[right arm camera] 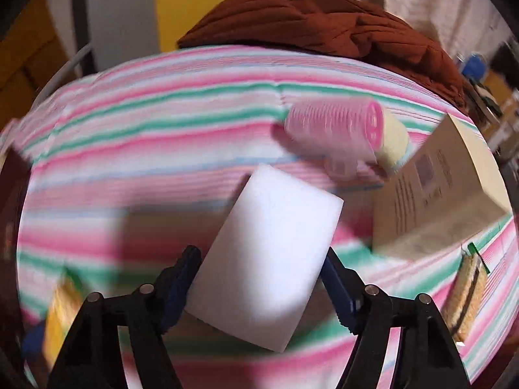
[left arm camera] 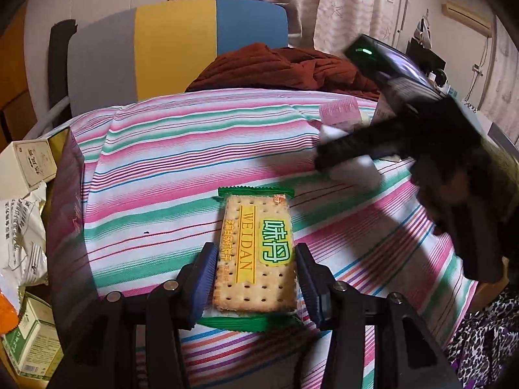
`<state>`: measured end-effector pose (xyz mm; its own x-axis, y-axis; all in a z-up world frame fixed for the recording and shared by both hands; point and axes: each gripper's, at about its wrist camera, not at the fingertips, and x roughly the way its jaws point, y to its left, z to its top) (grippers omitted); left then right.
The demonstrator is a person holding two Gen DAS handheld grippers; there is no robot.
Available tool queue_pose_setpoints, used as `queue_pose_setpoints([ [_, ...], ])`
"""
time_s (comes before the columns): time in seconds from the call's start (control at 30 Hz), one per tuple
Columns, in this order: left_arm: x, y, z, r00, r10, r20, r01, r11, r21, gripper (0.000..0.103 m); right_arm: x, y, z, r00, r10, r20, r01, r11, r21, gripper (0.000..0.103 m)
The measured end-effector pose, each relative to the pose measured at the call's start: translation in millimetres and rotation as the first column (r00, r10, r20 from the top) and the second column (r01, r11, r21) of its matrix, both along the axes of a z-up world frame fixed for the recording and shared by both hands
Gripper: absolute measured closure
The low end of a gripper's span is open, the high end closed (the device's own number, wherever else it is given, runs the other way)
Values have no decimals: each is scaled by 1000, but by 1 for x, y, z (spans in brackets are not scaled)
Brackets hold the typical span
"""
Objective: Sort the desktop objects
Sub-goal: 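Grasp the white foam block with the right gripper while the left gripper holds the cracker pack, then lift the white foam block with the right gripper while the left gripper lifts the cracker pack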
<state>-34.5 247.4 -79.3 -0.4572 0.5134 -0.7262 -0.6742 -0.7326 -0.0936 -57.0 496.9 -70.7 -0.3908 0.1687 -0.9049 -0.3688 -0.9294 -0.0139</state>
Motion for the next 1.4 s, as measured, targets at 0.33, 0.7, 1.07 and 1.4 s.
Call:
queue_pose_setpoints([
  [0.33,0,2,-4,1000,-17,11,17,1000,5,47,104,-14,13,995,42,-89,-50,994,-95,21],
  [0.7,9,-2,8,999,-34,-1,34,999,35,46,86,-14,10,974,37,-225,-46,998,-34,16],
  [1.07,5,0,2,999,-19,29,20,1000,-10,46,62,-16,-3,958,82,-275,-73,996,41,41],
  [1.4,8,10,-4,1000,-22,-3,22,998,-59,46,67,0,-7,932,33,-361,-74,992,-99,37],
])
